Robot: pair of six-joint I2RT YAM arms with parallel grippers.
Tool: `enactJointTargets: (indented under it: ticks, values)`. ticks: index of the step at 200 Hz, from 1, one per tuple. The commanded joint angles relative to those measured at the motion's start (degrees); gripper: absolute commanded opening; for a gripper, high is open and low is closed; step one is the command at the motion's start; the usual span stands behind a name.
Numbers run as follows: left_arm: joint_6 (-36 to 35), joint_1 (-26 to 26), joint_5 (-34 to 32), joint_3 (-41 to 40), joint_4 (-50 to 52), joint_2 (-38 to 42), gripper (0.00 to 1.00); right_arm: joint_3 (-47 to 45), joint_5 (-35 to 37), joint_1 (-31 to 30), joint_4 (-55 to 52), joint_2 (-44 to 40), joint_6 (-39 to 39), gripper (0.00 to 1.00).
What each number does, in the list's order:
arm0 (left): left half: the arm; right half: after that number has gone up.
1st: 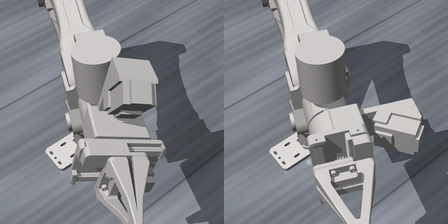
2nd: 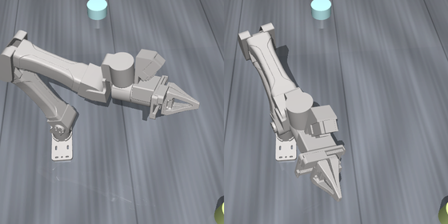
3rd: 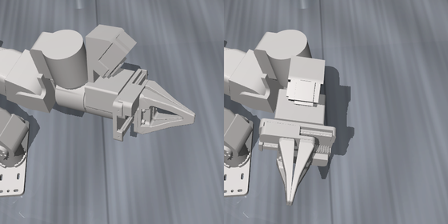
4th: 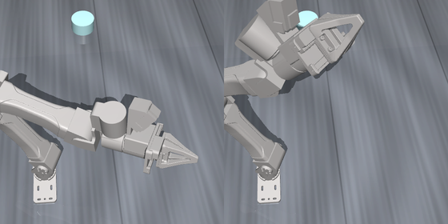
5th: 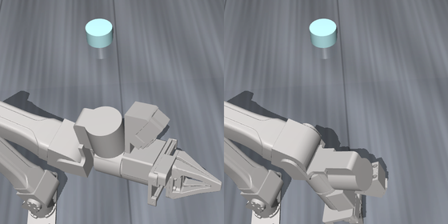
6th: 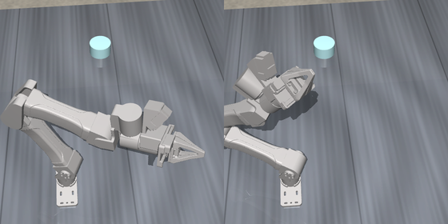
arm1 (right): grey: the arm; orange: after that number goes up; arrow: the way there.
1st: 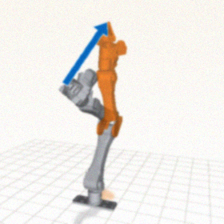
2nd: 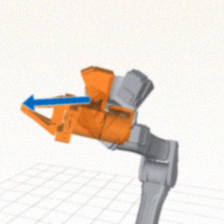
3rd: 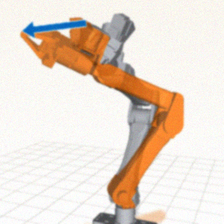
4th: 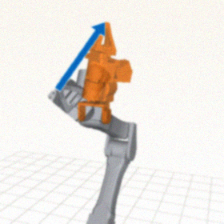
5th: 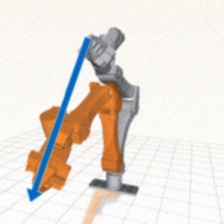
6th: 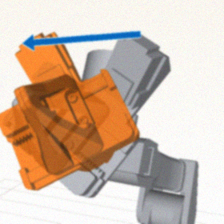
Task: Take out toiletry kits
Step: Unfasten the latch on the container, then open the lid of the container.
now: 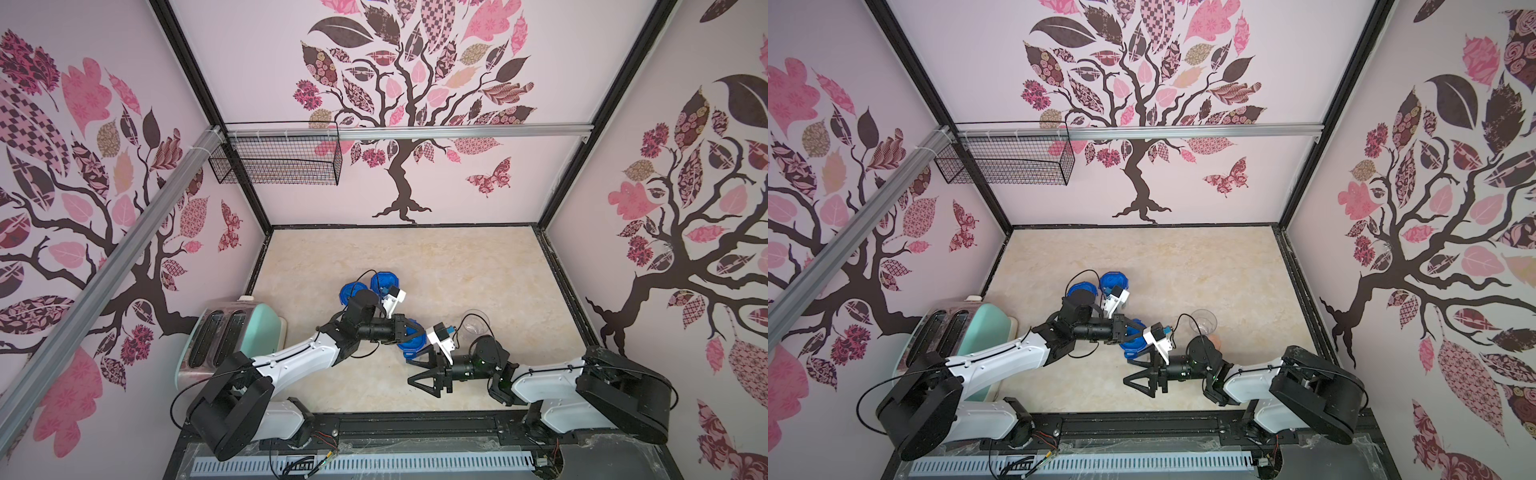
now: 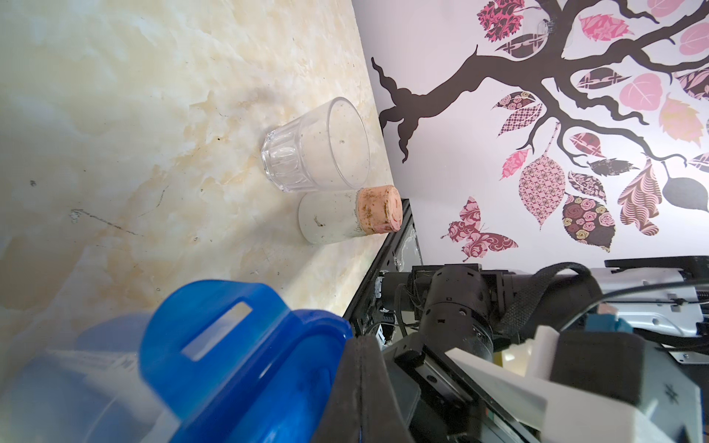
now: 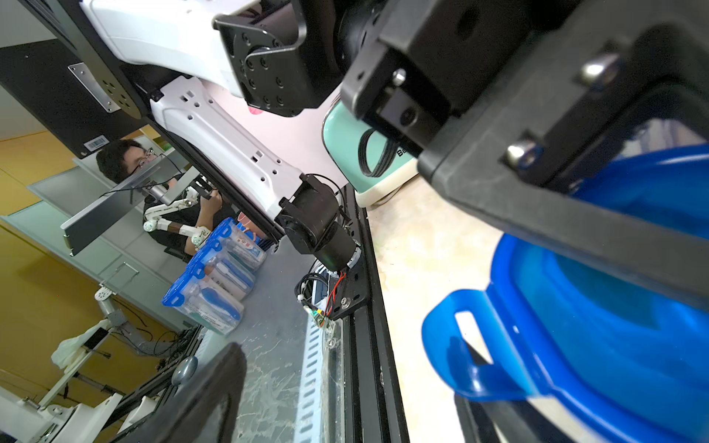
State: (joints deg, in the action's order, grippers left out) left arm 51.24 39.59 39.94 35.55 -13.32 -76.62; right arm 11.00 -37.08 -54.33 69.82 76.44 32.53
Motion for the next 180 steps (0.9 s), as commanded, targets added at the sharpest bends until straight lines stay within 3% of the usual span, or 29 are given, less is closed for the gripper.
enactJointTargets:
  ticks: [1, 146, 180]
  values:
    - [-1.6, 0.6, -4.3, -2.7, 10.8, -2.3, 0.04, 2.7, -1.6, -0.3, -0.8, -2.1, -2.7, 0.87]
    - [-9.0, 0.4, -6.8, 12.7, 28.9, 6.2, 0.11, 1.6, 1.2, -0.3, -17.9, -16.2, -10.9, 0.94]
    - [-12.0, -0.6, -13.1, 16.2, 38.3, 11.9, 0.16, 3.8, 7.5, -0.3, -30.3, -23.8, -13.6, 0.96]
